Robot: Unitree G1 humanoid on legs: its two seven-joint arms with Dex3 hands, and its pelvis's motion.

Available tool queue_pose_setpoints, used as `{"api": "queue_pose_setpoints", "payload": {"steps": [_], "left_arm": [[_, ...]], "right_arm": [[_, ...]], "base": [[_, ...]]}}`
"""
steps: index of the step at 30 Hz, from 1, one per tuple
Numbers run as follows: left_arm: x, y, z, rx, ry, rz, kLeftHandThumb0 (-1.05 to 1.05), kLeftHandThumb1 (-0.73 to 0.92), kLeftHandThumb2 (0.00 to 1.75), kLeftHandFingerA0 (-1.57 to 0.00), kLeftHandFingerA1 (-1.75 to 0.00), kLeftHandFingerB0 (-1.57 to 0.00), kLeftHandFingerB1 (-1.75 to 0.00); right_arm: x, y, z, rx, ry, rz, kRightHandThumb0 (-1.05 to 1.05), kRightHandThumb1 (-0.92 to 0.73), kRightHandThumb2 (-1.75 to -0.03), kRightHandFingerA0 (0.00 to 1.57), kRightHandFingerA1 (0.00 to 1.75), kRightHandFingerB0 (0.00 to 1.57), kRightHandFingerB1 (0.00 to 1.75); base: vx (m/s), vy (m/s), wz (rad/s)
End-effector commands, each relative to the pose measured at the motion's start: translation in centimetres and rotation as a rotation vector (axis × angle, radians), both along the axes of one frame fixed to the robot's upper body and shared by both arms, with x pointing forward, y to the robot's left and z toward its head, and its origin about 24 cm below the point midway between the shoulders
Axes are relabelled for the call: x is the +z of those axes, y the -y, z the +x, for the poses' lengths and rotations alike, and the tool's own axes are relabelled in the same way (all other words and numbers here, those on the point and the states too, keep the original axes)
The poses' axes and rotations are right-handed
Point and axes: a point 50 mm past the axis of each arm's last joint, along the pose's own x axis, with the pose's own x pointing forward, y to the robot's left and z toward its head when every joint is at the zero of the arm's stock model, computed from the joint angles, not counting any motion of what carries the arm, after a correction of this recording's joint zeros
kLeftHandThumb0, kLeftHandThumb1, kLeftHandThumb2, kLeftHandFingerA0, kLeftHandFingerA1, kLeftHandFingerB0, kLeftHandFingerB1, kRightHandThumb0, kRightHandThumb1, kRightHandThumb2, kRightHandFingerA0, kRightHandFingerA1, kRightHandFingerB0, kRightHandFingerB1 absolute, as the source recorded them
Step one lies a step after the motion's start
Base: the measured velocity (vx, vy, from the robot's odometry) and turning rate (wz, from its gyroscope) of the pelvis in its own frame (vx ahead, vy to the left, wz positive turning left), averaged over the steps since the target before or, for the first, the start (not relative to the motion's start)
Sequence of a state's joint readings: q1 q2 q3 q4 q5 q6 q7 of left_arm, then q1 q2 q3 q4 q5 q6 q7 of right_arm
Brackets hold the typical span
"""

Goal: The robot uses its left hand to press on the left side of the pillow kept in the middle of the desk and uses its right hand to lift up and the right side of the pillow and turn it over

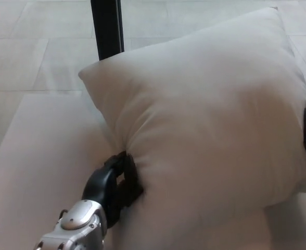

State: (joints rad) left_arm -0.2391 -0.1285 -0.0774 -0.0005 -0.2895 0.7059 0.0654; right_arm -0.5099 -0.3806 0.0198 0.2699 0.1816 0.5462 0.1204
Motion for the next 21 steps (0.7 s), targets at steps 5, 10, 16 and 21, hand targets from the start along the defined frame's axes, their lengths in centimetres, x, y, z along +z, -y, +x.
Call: {"api": "queue_pose_setpoints", "payload": {"steps": [5, 10, 16, 21], "left_arm": [[-3.4, 3.0, -1.7, 0.126, -0.166, -0.124, -1.0, 0.86, 1.21, -0.05, -0.37, 0.0, 0.0], [-4.2, 5.4, -2.4, 0.075, -0.237, -0.138, -1.05, 0.84, 1.24, -0.03, -0.29, 0.0, -0.09], [-4.6, 10.2, -4.1, -0.014, -0.287, -0.241, -0.91, 0.84, 1.06, -0.11, -0.62, 0.0, 0.0], [-5.6, 12.2, -5.1, -0.291, -0.146, -0.081, -0.88, 0.85, 1.18, -0.43, -0.86, -0.21, -0.63]], "right_arm": [[1.3, -4.3, 0.6, 0.155, 0.047, -0.024, -1.04, -0.92, -0.71, 0.27, 0.47, 0.08, 0.28], [3.1, -8.7, 0.4, 0.353, 0.116, -0.023, -1.04, -0.92, -0.71, 0.23, 0.5, 0.08, 0.28], [1.7, -15.4, -1.4, 0.551, 0.114, 0.039, -1.05, -0.76, -1.16, 0.27, 0.58, 0.1, 0.38], [-0.8, -19.8, -3.2, 0.712, 0.038, -0.032, -0.96, -0.68, -1.09, 0.37, 0.77, 0.05, 0.46]], "base": [[0.0, 0.0, 0.0], [0.0, 0.0, 0.0], [0.0, 0.0, 0.0], [0.0, 0.0, 0.0]]}}
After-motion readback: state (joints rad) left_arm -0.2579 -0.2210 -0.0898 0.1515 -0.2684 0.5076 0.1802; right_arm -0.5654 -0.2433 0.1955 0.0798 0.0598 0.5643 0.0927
